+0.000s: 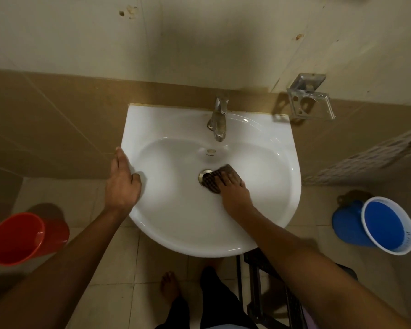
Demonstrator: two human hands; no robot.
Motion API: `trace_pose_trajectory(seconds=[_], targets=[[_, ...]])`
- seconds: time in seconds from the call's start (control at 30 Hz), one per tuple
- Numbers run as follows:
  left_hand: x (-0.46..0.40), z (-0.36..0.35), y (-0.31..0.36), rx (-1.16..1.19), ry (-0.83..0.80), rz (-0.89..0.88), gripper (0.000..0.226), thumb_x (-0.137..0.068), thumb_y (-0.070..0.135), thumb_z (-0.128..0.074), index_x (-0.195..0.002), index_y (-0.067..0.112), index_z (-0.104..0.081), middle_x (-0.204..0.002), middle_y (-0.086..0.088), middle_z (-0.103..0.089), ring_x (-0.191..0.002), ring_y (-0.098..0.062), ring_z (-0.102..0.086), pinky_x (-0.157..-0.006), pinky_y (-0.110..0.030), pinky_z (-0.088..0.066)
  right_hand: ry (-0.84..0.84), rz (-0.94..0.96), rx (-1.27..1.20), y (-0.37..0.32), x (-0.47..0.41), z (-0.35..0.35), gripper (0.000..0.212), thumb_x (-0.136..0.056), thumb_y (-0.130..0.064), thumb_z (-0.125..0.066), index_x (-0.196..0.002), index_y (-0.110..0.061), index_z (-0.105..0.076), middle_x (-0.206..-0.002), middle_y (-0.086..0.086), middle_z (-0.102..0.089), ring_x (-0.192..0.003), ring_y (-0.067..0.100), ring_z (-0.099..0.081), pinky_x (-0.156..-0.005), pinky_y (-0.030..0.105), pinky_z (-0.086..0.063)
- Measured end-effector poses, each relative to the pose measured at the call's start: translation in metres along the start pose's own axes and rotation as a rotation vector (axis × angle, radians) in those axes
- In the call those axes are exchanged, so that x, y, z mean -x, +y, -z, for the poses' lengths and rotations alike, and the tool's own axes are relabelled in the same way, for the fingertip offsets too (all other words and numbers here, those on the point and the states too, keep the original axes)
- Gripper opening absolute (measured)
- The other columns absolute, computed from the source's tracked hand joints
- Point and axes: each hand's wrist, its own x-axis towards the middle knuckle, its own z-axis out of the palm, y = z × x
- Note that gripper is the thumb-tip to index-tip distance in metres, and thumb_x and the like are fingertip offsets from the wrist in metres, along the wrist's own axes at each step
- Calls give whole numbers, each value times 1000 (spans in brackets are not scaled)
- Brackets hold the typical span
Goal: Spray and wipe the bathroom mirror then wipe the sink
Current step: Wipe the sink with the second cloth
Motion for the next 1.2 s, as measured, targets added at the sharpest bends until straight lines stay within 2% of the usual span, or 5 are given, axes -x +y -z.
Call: trace_pose_trajectory(seconds=[0.27,0.43,0.73,1.0,1.2], targets=[[-2,-1,-3,20,-5,-12,75,-97,13,-48,-157,9,-4,-160,-16,-18,-124,-48,-48,-96,-54,-48,620,-928,-1935,-25,11,61,54,-103,-9,-36,-151,-31,-27,-130,-1,-48,-108,31,-58,-94,51,-50],[-3,0,-1,38,-8,-17,75,-96,11,-48,-157,8,-4,-161,-16,-16,-131,-45,-43,-101,-52,-45,614,-813,-2222,-48,-34,101,48,-108,-30,-19,-155,-30,-8,-155,14,-31,-132,44,-43,-100,63,-42],[-3,1,2,102,13,8,63,-103,14,-37,-157,8,-7,-162,-15,-18,-138,-36,-38,-109,-41,-37,313,-873,-1752,-123,-70,74,47,-103,-34,-33,-148,-30,-21,-149,5,-38,-122,34,-51,-104,54,-44],[-3,0,0,205,23,47,63,-105,45,-24,-158,13,-10,-163,-10,-17,-147,-28,-27,-115,-37,-25,24,-395,-1185,-197,-76,25,85,-96,-29,-47,-153,-15,16,-162,18,-2,-148,36,-11,-119,53,-18],[-6,-2,-2,210,34,36,63,-105,45,-21,-157,10,-12,-163,-13,-18,-147,-30,-25,-115,-37,-24,-43,287,-724,-185,-17,2,64,-102,-51,-13,-154,-15,-19,-161,16,-19,-149,28,-13,-122,40,-11]])
